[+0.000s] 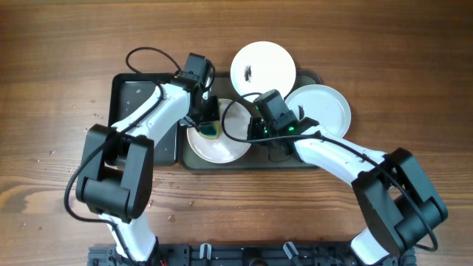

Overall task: Clean dirty plates on tray and stack at the side
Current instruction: 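Keep wiping the plate with the sponge in circular strokes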

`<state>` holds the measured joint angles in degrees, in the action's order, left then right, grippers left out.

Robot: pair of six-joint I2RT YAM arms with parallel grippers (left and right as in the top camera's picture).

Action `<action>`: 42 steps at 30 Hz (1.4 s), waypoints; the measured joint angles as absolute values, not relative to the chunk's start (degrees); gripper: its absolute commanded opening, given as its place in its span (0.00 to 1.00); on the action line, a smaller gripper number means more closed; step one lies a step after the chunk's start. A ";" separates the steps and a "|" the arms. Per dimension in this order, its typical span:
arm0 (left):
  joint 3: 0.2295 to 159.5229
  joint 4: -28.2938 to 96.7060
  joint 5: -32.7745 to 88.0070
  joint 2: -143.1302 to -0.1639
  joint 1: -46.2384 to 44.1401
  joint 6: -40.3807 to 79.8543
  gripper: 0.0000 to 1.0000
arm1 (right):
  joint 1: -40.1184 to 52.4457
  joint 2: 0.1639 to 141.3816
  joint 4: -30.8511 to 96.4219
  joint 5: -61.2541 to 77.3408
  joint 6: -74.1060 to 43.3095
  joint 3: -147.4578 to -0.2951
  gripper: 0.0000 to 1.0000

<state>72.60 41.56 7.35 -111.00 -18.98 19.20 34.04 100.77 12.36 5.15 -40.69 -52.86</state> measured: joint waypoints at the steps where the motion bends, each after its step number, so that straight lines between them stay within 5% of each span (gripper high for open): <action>1: 72.71 41.56 7.57 -111.37 -18.98 19.16 0.04 | 34.04 100.84 12.38 5.15 -40.69 -52.86 0.04; 24: 72.73 41.56 28.91 -113.21 -19.88 16.27 0.04 | 34.02 101.01 12.34 5.10 -40.66 -52.86 0.04; 42: 72.25 51.20 13.56 -101.95 -20.56 21.82 0.04 | 34.04 101.01 11.90 5.17 -40.66 -52.86 0.04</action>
<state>72.25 51.20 13.56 -101.95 -20.56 21.82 34.04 101.01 11.90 5.17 -40.66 -52.86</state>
